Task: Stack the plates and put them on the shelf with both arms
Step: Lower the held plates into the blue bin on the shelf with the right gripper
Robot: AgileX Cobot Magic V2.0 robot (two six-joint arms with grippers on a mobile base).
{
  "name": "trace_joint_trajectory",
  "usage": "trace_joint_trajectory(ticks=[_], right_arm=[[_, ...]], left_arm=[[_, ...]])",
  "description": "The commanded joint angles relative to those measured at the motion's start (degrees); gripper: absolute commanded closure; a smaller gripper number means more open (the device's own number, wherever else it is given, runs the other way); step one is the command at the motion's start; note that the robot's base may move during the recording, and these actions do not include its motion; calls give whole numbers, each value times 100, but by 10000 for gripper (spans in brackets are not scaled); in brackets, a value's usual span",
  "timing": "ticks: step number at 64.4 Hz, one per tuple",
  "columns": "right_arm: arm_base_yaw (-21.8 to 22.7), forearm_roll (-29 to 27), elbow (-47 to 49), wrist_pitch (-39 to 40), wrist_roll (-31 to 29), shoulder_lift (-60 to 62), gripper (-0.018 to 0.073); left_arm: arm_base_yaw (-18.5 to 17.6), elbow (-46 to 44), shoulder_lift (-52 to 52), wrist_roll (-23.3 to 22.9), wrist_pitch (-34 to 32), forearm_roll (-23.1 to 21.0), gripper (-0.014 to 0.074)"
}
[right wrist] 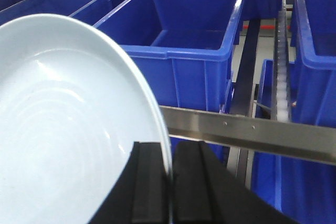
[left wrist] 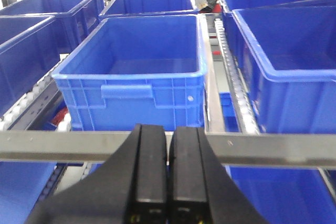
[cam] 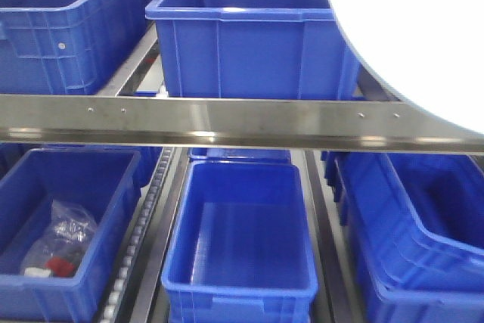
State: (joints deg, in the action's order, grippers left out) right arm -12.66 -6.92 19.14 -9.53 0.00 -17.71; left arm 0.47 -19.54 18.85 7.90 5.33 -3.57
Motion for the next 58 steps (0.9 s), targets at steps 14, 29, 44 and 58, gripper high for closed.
trace_joint_trajectory(ticks=[14, 29, 44, 58], right_arm=[[28, 10, 182, 598, 0, -31, 507], [28, 10, 182, 598, 0, -31, 507], [28, 10, 182, 598, 0, -31, 507], [28, 10, 182, 598, 0, -31, 507]], left_arm=[[16, -162, 44, -25, -494, -54, 514], [16, -162, 44, -25, -494, -54, 514], [16, -162, 44, -25, -494, -54, 514], [16, -162, 44, -25, -494, -54, 514]])
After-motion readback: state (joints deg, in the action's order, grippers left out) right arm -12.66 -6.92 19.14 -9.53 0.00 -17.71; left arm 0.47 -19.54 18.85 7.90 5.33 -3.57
